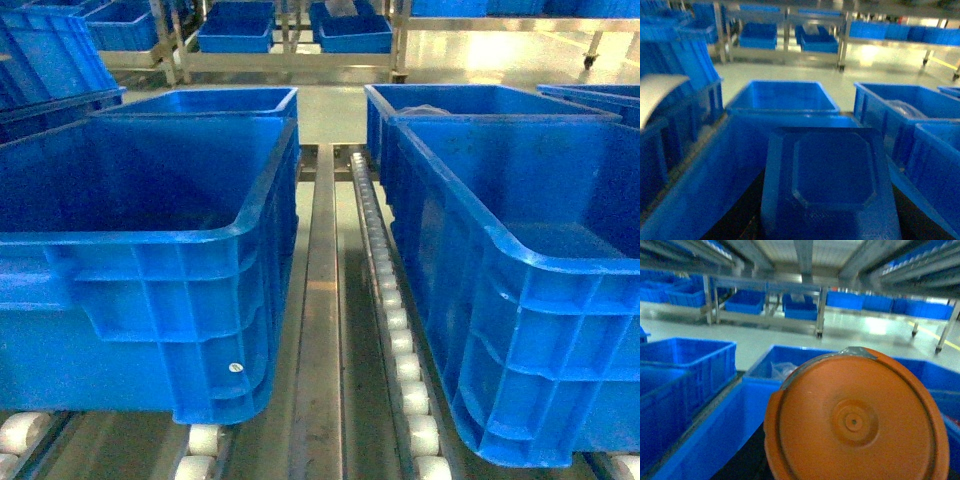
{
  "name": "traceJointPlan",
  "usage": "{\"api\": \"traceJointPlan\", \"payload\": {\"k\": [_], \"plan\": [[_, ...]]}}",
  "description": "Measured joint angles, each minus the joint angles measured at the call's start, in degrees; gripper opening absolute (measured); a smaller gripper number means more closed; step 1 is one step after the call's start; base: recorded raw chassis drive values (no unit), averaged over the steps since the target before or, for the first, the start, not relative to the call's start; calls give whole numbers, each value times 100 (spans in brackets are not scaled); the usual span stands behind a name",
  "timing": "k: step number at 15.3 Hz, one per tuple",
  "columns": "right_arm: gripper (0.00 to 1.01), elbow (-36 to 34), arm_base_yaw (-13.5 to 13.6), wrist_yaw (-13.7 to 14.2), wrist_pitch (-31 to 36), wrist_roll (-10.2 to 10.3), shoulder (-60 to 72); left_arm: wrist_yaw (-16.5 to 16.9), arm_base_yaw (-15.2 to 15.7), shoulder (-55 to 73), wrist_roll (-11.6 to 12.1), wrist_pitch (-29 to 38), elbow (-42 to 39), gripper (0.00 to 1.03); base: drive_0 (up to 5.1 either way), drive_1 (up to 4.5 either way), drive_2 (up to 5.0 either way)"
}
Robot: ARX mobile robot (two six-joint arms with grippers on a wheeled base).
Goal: Sort blue parts and orange caps into right shelf containers
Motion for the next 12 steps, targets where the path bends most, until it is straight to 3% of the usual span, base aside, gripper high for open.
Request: {"api": "traceJointPlan", "payload": {"k": [2,3,5,6,10,11,12], "plan": [[43,938,77,407,-17,0,1934,-103,-59,1718,-234,-691,1266,41,0,0,0],[43,1268,74,614,-55,4,2640,-260,-131,2262,-232,-824,1670,41,0,0,0],[46,1456,74,643,-125,66,3086,-267,-214,2308,-247,-680,1840,41,0,0,0],[59,1453,72,546,-144,98,3082,-212,-223,2236,-291,-605,1843,43,0,0,0],[99,1456,68,485,-61,144,3067,-122,-85,2234,-494,-483,1720,83,0,0,0],[97,1456,77,522,-55,155,3067,-52,-74,2234,-507,-431,1718,97,0,0,0],[98,1491,157,855,-297,-15,3062,-94,-74,2234,-498,-428,1716,98,0,0,0]]}}
